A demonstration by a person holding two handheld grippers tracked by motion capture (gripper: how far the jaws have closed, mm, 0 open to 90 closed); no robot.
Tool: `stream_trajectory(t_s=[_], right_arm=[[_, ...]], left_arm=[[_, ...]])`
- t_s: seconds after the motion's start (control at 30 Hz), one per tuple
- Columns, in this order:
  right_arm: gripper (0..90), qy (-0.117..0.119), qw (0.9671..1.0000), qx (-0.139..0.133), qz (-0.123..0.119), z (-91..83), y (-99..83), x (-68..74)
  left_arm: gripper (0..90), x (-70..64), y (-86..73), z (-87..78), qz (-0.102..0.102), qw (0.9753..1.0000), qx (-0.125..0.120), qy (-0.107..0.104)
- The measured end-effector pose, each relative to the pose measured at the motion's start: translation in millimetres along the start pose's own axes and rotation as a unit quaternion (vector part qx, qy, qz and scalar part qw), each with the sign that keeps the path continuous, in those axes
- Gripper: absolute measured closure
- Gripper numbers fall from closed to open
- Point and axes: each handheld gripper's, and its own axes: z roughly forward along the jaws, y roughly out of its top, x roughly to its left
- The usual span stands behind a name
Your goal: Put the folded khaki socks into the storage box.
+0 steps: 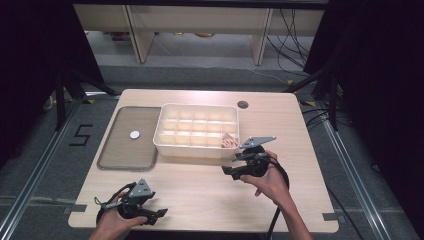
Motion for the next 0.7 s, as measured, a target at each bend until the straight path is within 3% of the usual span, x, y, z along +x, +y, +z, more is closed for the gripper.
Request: stream_trajectory(t_s=[0.07,0.13,0.27,0.3,0.47,0.53,0.6,0.7], right_arm=[[27.0,-0.010,0.9999,-0.007,-0.008,0.5,-3.3,0.7],[26.5,-0.004,1.0000,-0.002,0.006,0.4,-6.6,3.9],[25.5,-0.001,1.0000,-0.006,-0.007,0.3,-14.3,2.6],[25.4,0.000,0.9999,-0.007,0.009,-0.4,-16.4,4.8],[23.5,0.000,0.9999,-0.011,0.009,-0.8,-26.8,5.3],[23.3,0.007,0.9998,-0.011,0.013,-0.9,-31.9,5.7],[23.1,0.002,0.9999,-0.015,0.008,-1.8,-35.8,5.3],[22.9,0.001,0.9997,-0.022,0.006,-2.1,-42.6,4.7]], left_arm=[[24.3,0.0,0.0,0.1,0.001,1.0000,0.000,-0.001],[24.3,-0.8,-0.3,0.3,-0.003,1.0000,-0.001,-0.004],[24.3,-1.2,-0.3,0.1,-0.007,1.0000,-0.002,-0.006],[24.3,-1.2,-0.3,0.1,-0.007,1.0000,-0.002,-0.006],[24.3,-1.6,-0.3,0.7,-0.007,1.0000,0.000,-0.004],[24.3,-0.9,-0.1,0.2,0.003,1.0000,-0.001,-0.007],[24.3,-1.7,-0.5,0.9,-0.008,0.9999,-0.002,-0.008],[24.3,-1.3,-0.5,0.8,-0.007,1.0000,-0.002,-0.006]])
